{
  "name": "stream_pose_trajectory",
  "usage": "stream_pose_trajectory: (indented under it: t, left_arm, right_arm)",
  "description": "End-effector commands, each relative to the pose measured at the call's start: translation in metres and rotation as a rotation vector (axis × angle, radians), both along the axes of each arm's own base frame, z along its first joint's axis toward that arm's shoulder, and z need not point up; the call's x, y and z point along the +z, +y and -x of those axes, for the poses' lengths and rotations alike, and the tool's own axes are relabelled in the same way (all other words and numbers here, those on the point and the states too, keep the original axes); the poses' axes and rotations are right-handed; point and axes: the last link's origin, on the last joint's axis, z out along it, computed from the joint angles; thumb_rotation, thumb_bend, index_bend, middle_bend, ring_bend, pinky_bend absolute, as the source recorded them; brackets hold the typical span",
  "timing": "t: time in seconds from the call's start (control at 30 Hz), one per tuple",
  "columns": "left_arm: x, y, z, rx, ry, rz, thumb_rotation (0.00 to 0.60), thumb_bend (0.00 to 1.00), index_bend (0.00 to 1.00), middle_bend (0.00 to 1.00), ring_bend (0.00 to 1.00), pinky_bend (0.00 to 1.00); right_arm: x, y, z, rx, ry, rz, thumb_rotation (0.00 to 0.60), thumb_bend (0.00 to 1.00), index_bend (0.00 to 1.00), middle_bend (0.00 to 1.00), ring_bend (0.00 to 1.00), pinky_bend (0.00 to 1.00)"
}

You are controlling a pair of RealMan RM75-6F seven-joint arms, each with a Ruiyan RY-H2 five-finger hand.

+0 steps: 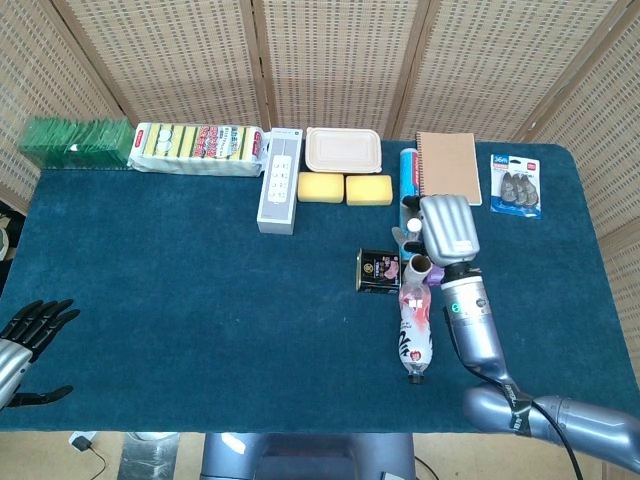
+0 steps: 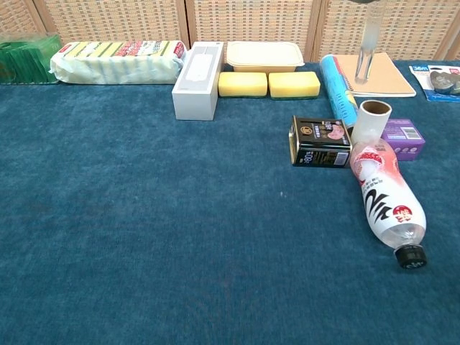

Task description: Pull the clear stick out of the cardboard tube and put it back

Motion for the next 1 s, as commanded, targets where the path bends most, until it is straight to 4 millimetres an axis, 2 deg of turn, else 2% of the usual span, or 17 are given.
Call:
stream_pose_trajectory:
  t: [0.03,0.63,1.0]
  left_arm:
    - [0.0,0.0,0.0,0.0,0.001,-0.001,0.547,0.08,0.04,0.04,0.0,0.0]
    - [0.0,0.004,0.0,0.015,0.003,-0.008,0.553,0.08,0.04,0.04,0.0,0.0]
    - [-0.001,0.003,-0.001,0.007,0.004,-0.005,0.556,0.08,0.04,0.04,0.0,0.0]
  right_arm:
    - [0.003,-0.002,0.007,-0.004,0.036,0.018,0.6,0.46,0.81,0.95,1.0,1.0]
    - [0.002,-0.002,0.036,-0.055,0.04,0.008,0.6,0.46,0.81,0.95,1.0,1.0]
    - [0.0,0.011,0.035,-0.041,0.037,-0.016,0.6,0.46,0.81,0.95,1.0,1.0]
